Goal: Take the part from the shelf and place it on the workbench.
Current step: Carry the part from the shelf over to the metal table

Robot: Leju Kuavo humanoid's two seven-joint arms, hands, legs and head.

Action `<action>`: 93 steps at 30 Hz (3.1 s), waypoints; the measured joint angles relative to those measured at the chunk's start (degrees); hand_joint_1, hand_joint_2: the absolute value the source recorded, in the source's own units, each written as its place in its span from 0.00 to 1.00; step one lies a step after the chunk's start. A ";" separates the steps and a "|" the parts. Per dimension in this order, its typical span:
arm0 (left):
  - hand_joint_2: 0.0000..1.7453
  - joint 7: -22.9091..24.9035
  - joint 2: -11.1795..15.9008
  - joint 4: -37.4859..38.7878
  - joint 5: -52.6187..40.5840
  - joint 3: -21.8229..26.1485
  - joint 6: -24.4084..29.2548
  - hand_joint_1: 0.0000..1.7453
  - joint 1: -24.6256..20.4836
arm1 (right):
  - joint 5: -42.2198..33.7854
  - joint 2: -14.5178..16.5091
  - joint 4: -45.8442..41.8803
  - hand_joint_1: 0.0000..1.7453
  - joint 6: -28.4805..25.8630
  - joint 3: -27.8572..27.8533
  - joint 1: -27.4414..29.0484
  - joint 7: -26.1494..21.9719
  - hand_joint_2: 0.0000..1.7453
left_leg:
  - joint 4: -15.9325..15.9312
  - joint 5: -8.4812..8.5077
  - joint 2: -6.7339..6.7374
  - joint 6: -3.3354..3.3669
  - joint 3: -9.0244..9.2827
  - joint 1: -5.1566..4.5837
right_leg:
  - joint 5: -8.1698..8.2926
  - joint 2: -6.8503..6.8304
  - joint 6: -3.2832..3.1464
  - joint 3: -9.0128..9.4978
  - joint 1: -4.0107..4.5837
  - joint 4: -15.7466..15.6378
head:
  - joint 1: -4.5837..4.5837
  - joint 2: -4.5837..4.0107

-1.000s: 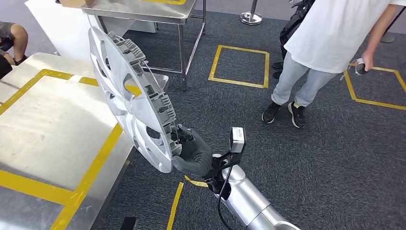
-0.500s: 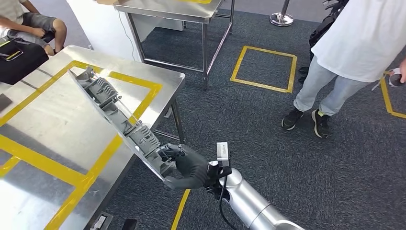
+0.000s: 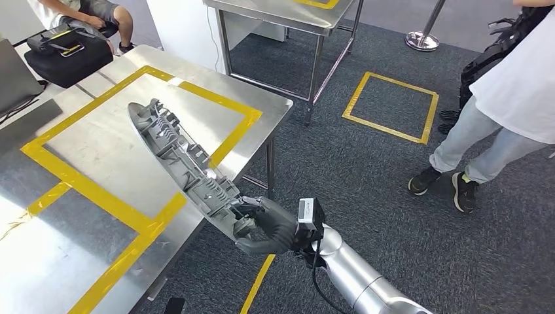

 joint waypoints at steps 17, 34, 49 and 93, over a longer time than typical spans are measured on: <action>1.00 -0.11 -0.05 0.00 0.67 0.00 -0.29 0.00 0.14 | 9.65 -1.49 0.89 1.00 -13.28 -0.40 -0.51 0.16 1.00 | 11.60 -4.47 1.58 -3.05 -4.73 0.10 | 7.41 -0.81 -2.89 7.79 -0.17 -16.40 | -0.74 0.00; 1.00 -0.41 -0.05 0.00 1.34 0.01 -0.50 0.00 0.45 | 17.05 -4.63 3.60 1.00 -23.60 -4.84 -0.34 0.59 1.00 | 0.30 -1.04 2.05 -1.30 0.66 -0.45 | 7.91 -1.17 -1.21 7.52 0.24 -16.85 | -0.54 0.00; 1.00 -0.19 -0.05 0.00 2.08 0.02 -1.12 0.00 0.61 | 27.33 -6.75 2.91 1.00 -31.94 -5.56 -0.30 5.40 1.00 | 0.24 -0.96 2.03 -1.31 0.66 -0.37 | 7.91 -1.18 -1.19 7.47 0.32 -16.80 | -0.55 0.00; 1.00 -0.35 -0.11 0.00 1.98 0.01 -1.69 0.00 1.08 | 56.37 -21.04 0.24 1.00 -50.06 -12.72 3.32 14.05 1.00 | 0.33 -1.05 1.93 -1.14 0.54 -0.72 | 7.99 -1.25 -0.94 7.43 -0.08 -16.82 | -0.55 0.00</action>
